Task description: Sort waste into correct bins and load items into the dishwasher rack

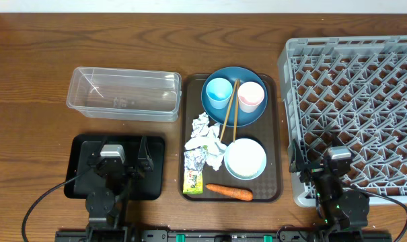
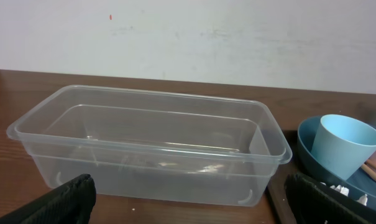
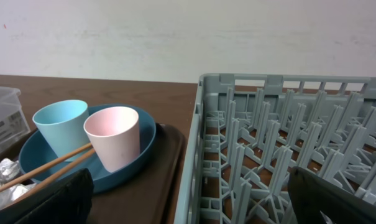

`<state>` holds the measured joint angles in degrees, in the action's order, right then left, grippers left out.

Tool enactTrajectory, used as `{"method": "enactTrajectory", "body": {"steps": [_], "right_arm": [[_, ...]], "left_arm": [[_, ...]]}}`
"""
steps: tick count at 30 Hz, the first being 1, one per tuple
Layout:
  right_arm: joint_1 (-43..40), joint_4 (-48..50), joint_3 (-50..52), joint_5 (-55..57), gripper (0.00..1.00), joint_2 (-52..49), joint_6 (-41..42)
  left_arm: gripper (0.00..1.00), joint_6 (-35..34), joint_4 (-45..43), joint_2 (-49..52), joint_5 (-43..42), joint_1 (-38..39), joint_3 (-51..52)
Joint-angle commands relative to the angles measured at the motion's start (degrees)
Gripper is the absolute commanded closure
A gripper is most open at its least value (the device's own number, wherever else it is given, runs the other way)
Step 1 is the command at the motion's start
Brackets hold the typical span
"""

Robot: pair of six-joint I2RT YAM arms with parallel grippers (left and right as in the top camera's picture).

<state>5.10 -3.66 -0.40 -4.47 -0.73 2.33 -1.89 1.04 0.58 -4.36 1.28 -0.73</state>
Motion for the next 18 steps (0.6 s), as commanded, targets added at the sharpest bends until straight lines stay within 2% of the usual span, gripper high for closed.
{"method": "enactTrajectory", "body": {"steps": [1, 13, 14, 16, 18], "right_arm": [[0.5, -0.2, 0.1, 0.0, 0.01, 0.1, -0.3], [0.5, -0.2, 0.1, 0.0, 0.01, 0.1, -0.2], [0.5, -0.2, 0.1, 0.0, 0.01, 0.1, -0.2], [0.5, -0.2, 0.1, 0.0, 0.01, 0.1, -0.2], [0.5, -0.2, 0.1, 0.0, 0.01, 0.1, -0.2]], "left_arm": [[0.00, -0.3, 2.4, -0.3, -2.3, -0.2, 0.5], [0.00, -0.4, 2.4, -0.3, -2.8, -0.2, 0.5], [0.00, -1.4, 2.3, -0.3, -4.4, -0.2, 0.5], [0.00, -9.5, 1.9, -0.3, -10.8, -0.2, 0.5], [0.00, -15.7, 1.1, -0.1, -13.5, -0.2, 0.5]]}}
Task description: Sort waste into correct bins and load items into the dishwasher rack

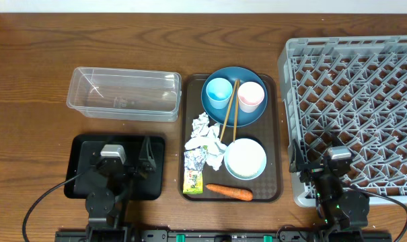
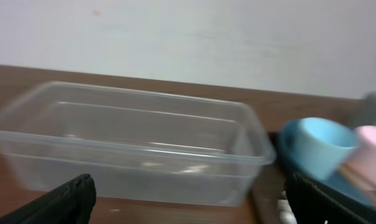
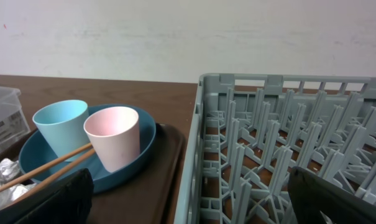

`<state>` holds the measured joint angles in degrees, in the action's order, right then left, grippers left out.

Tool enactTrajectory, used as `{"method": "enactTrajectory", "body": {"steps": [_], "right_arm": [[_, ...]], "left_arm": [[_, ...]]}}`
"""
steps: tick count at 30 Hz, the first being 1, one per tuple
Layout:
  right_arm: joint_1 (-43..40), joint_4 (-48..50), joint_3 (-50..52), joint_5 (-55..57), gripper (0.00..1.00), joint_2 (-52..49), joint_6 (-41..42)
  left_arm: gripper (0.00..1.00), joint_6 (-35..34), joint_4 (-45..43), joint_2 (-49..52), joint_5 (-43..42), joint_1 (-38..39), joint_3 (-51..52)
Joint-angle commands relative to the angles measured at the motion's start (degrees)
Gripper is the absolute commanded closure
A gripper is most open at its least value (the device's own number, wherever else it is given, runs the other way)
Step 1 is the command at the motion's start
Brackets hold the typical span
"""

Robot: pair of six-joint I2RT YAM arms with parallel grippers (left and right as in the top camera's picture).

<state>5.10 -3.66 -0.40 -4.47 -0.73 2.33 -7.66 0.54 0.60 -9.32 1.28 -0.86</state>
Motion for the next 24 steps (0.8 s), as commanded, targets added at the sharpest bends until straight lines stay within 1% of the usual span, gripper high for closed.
{"method": "enactTrajectory", "body": {"steps": [1, 3, 6, 8, 12, 15, 18, 21, 24], "right_arm": [[0.5, -0.2, 0.1, 0.0, 0.01, 0.1, -0.3], [0.5, -0.2, 0.1, 0.0, 0.01, 0.1, -0.2], [0.5, -0.2, 0.1, 0.0, 0.01, 0.1, -0.2], [0.5, -0.2, 0.1, 0.0, 0.01, 0.1, -0.3], [0.5, -0.2, 0.1, 0.0, 0.01, 0.1, -0.2], [0.5, -0.2, 0.1, 0.0, 0.01, 0.1, -0.2], [0.5, -0.2, 0.1, 0.0, 0.01, 0.1, -0.3], [0.5, -0.2, 0.1, 0.0, 0.01, 0.1, -0.2], [0.5, -0.2, 0.1, 0.0, 0.01, 0.1, -0.2]], "left_arm": [[0.00, -13.0, 0.8, -0.1, -10.0, -0.2, 0.6], [0.00, -16.3, -1.5, -0.1, -16.8, -0.2, 0.5], [0.00, -18.0, -4.3, 0.0, -27.5, -0.2, -0.3], [0.00, -20.9, -4.1, 0.0, -31.6, -0.2, -2.0], [0.00, -24.5, -2.6, 0.0, -35.3, -0.2, -7.5], [0.00, -23.8, 4.1, 0.4, -34.5, -0.2, -14.5], [0.00, -21.6, 14.6, 2.8, -31.8, -0.2, -23.5], [0.00, -18.4, 25.2, 7.9, -31.1, -0.2, -33.1], [0.00, -17.5, 37.0, 16.0, -31.1, -0.2, -44.2]]}}
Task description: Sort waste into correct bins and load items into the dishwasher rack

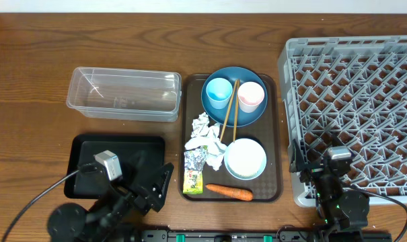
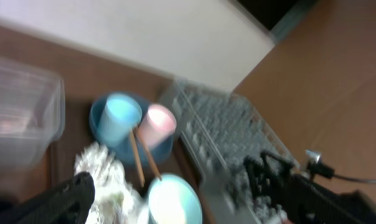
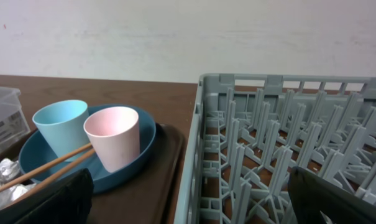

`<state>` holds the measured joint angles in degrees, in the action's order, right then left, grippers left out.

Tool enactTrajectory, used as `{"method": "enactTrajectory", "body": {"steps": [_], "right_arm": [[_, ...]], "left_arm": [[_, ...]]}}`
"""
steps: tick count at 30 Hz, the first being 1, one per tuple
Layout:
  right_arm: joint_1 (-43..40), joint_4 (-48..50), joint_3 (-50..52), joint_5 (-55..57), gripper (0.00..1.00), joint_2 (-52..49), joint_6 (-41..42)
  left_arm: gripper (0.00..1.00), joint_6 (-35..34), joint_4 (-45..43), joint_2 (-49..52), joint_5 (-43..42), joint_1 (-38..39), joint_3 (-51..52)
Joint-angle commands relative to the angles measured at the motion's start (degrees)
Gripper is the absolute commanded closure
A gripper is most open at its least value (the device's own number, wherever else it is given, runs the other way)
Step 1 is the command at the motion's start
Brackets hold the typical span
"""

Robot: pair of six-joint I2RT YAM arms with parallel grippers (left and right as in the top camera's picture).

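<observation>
A brown tray [image 1: 278, 134] holds a blue plate [image 1: 251, 115] with a blue cup [image 1: 218, 89], a pink cup [image 1: 251, 96] and chopsticks [image 1: 227, 114]. Below them on the tray are a white bowl [image 1: 245, 158], crumpled paper [image 1: 202, 138], a yellow wrapper [image 1: 193, 180] and a carrot [image 1: 229, 191]. My left gripper [image 1: 161, 187] is open beside the tray's lower left corner, facing it; its blurred wrist view shows the bowl [image 2: 173, 199] and cups. My right gripper [image 1: 316, 158] is open at the front left corner of the grey dishwasher rack [image 1: 358, 81].
A clear plastic bin [image 1: 122, 93] stands left of the tray. A black bin [image 1: 89, 151] lies in front of it, under my left arm. The rack [image 3: 287, 143] fills the right of the right wrist view, with the pink cup [image 3: 113, 137] to its left.
My left arm has swung right, off the black bin's middle toward the tray; its camera now faces the bowl and cups. The right arm and all objects have not moved.
My left gripper first sat over the black bin facing the clear bin. Then its view had shifted right, taking in the cups. Now it points at the tray from the left. My right gripper has stayed open at the rack's corner.
</observation>
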<state>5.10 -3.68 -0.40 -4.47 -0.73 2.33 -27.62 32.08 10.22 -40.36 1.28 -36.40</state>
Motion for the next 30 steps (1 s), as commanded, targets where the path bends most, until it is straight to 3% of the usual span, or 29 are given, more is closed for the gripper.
{"method": "enactTrajectory", "body": {"steps": [1, 6, 10, 20, 30], "right_arm": [[0.5, -0.2, 0.1, 0.0, 0.01, 0.1, -0.2], [0.5, -0.2, 0.1, 0.0, 0.01, 0.1, -0.3], [0.5, -0.2, 0.1, 0.0, 0.01, 0.1, -0.2], [0.5, -0.2, 0.1, 0.0, 0.01, 0.1, -0.3], [0.5, -0.2, 0.1, 0.0, 0.01, 0.1, -0.2]], "left_arm": [[0.00, 3.8, 9.5, 9.5, -0.1, -0.2, -12.6], [0.00, 14.0, 29.6, 24.9, 0.0, -0.2, -31.3], [0.00, 15.3, 44.1, 35.2, 2.2, -0.2, -41.3], [0.01, 15.1, 50.1, 46.4, 2.5, -0.2, -41.0], [0.41, 12.5, 54.5, 47.0, 14.1, -0.2, -39.8]]}}
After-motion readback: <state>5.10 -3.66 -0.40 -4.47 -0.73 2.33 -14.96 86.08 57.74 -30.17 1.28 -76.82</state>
